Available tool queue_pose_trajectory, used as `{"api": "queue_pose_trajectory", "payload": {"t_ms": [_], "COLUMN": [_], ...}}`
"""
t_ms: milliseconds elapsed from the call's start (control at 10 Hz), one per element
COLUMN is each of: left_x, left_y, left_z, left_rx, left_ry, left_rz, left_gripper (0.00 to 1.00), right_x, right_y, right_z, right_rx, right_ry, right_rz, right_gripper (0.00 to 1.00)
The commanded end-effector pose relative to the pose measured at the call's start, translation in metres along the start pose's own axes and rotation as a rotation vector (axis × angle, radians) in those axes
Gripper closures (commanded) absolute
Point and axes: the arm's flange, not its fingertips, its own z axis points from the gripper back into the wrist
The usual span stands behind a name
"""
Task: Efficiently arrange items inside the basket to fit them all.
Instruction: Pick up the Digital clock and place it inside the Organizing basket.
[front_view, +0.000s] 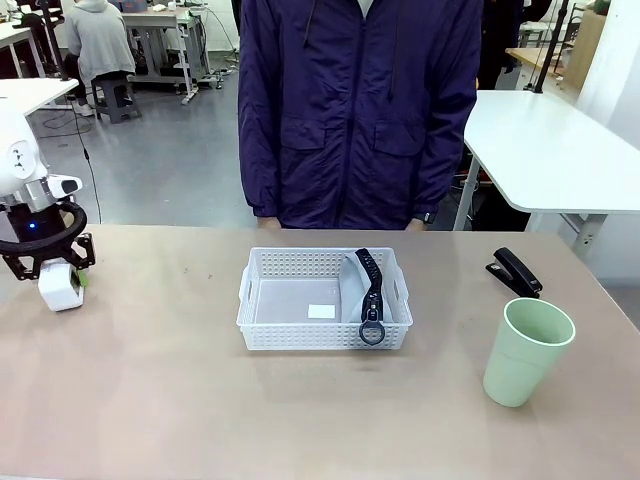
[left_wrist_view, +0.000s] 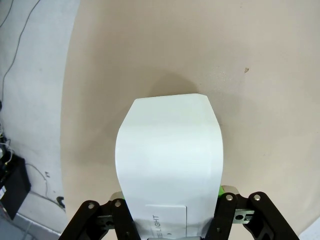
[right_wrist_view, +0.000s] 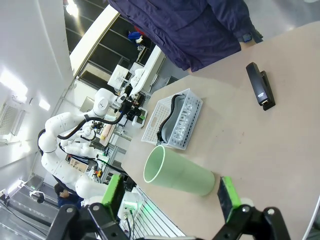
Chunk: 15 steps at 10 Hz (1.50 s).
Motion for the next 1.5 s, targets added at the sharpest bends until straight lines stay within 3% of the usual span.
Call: {"api": "queue_pose_trajectory", "payload": {"t_ms": [0,200,500,700,1000,1200,1400], "left_x": [0.003,0.002,-0.011,-0.078,-0.176,-0.212,-0.210], "left_y": [-0.004,-0.004,0.003,0.004,0.024,0.028,0.024], "left_z": [-0.003,-0.002,0.020,0.080,0.149,0.149,0.143], "left_rx": [-0.019,-0.022,-0.082,-0.212,-0.280,-0.285,-0.319], "left_ry": [0.023,0.025,0.002,-0.103,-0.314,-0.338,-0.324], "left_rz": [0.003,0.004,-0.048,-0.313,-0.556,-0.715,-0.755], "left_gripper": [0.86,1.00,1.00,1.00,1.00,1.00,1.00], "right_x": [0.004,0.004,0.004,0.004,0.004,0.004,0.004], "right_y": [0.001,0.001,0.001,0.001,0.001,0.001,0.001], "right_z": [0.000,0.000,0.000,0.000,0.000,0.000,0.000], "right_rx": [0.010,0.010,0.010,0.010,0.010,0.010,0.010], "right_ry": [-0.016,-0.016,-0.016,-0.016,-0.016,-0.016,-0.016], "right_rz": [0.028,0.028,0.028,0.028,0.028,0.028,0.028], "right_gripper": [0.00,0.00,0.00,0.00,0.00,0.00,0.00]}}
